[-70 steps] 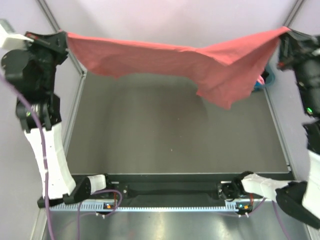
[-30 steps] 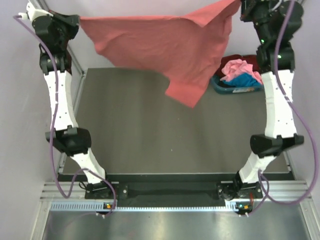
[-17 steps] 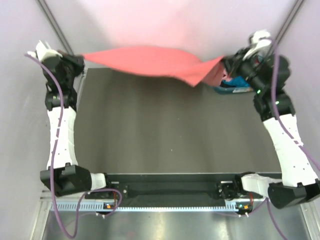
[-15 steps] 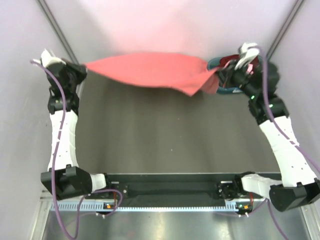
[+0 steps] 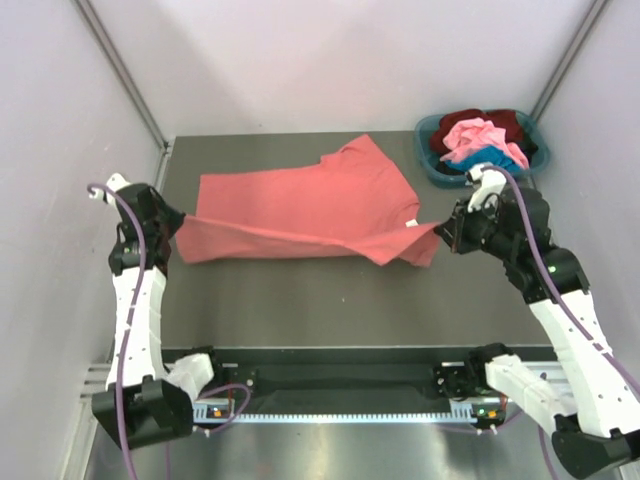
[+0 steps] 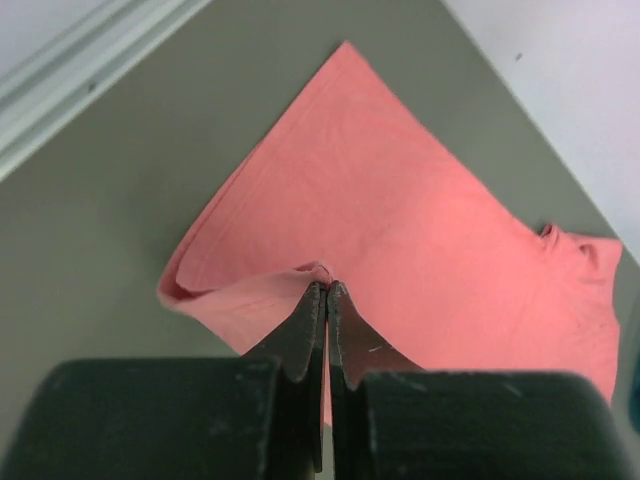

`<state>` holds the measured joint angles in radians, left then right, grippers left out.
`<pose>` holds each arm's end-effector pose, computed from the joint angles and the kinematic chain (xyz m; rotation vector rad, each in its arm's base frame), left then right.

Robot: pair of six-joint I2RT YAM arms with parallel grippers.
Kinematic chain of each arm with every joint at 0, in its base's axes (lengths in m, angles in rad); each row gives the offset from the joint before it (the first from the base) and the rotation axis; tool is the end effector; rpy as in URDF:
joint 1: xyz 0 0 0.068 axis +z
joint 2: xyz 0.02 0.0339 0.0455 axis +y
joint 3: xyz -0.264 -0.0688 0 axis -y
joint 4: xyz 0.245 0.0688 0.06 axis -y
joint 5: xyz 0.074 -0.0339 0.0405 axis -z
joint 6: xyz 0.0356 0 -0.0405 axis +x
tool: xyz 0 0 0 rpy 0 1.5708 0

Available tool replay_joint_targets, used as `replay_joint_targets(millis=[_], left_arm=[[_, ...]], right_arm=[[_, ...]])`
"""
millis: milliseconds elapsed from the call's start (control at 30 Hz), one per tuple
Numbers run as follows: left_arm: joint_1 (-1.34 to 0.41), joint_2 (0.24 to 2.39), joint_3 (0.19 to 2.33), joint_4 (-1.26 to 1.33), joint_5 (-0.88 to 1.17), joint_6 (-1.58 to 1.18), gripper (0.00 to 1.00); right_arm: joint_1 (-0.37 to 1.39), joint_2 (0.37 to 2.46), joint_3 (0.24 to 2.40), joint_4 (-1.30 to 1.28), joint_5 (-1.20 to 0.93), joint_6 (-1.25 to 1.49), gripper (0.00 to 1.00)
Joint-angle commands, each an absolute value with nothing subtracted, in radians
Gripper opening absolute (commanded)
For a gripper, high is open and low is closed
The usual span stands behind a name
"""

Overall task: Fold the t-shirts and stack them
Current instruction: Flatten the tshirt out

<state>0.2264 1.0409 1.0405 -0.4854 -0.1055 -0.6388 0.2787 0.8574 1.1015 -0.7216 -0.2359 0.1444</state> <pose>0.2217 0.0549 0.3501 -0.9213 1.8390 -0.1475 0.1582 0.0539 0.3806 -0.2873 2.0518 0.5034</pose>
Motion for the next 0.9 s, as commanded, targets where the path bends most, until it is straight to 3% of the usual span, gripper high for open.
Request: replay_joint_targets(millis=[0, 233, 433, 633, 733, 867], left_arm=[[0.235, 0.945, 0.957, -0.544, -0.118, -0.679, 0.00], [0.233, 0.824, 0.805, -0.611, -0.124, -0.729, 0.00], [0.233, 0.813, 0.819, -0.675, -0.296, -0.770, 0.00], [0.233, 0.942, 0.982, -0.678, -0.256, -0.787, 0.00], [0.230, 0.920, 1.015, -0.693, -0.375, -0.784, 0.00], [0.222, 1.017, 1.151, -0.672, -0.388, -0.798, 0.00]], right_arm=[[0.284, 0.833, 1.060, -0.880, -0.193, 0.205, 0.00], [0.288, 0.824, 0.931, -0.977, -0.161, 0.293, 0.00], [0.293, 0.830, 0.954, -0.980, -0.138, 0.307, 0.00], [0.305, 0.931, 1.193, -0.962, -0.156, 0.298, 0.00], [0.308, 0.969, 1.296, -0.986, -0.111, 0.273, 0.00], [0.310, 1.160, 1.637, -1.009, -0.031, 0.218, 0.00]])
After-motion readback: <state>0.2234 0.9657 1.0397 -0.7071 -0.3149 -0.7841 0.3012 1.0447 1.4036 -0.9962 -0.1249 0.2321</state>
